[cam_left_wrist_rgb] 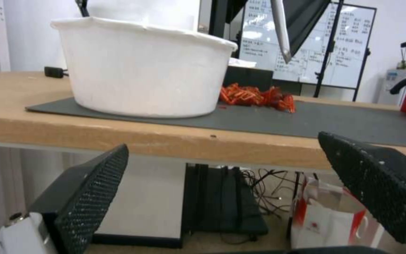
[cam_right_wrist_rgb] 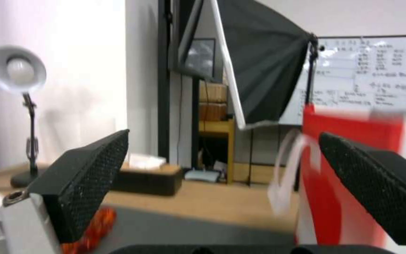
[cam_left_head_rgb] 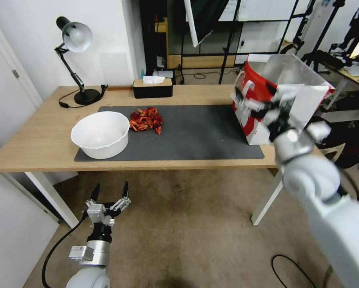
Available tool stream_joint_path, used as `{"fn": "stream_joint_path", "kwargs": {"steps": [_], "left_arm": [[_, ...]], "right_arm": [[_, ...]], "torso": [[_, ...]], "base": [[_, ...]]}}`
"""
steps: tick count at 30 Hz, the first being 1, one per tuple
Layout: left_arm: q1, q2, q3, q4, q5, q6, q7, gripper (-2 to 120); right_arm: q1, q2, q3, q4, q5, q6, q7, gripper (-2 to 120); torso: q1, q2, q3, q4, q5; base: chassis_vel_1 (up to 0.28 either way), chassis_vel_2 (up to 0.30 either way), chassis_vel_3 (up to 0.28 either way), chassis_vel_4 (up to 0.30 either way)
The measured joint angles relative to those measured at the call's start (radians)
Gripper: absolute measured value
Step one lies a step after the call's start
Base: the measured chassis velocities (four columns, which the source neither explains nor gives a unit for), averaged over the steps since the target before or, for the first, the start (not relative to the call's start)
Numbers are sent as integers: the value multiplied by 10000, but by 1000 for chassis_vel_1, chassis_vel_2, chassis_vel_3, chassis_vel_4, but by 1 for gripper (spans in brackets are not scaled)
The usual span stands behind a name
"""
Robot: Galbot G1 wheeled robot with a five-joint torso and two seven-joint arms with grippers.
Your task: Close the takeout container lid, then place the container into the takeout bag.
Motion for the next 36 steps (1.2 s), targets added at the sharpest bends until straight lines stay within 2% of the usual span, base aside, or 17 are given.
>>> {"fn": "stream_joint_path", "kwargs": {"steps": [2,4,8,15,23,36], "left_arm": [[93,-2,6,4,14,-76,78,100],[118,-3,6,3,34,-93,87,100],[278,-20,-32,-31,158,-207,89,100],[454,-46,-36,-21,304,-340,84,100],[542,-109,-2,54,455,-607,163,100],[625,-149,-71,187,460,-778,211,100]], "right_arm": [[-1369,446,165,69,-866,618,-35,100],[-1700,576,196,69,-1106,784,-33,100],[-3517,1451,239,-39,-2361,1887,245,100],[-4901,2213,165,-326,-3024,2706,556,100],[-5604,2771,-17,-939,-3172,3265,467,100],[-5592,2859,-112,-1282,-3004,3561,208,100]], "torso": [[0,0,2,-2,0],[0,0,1,-2,0],[-1,0,1,-2,-1],[-1,0,1,-2,-1],[0,-1,2,-1,1],[0,-1,3,0,0]], "base": [[0,0,0,0],[0,0,0,0],[0,0,0,0],[0,0,0,0],[0,0,0,0],[0,0,0,0]]}}
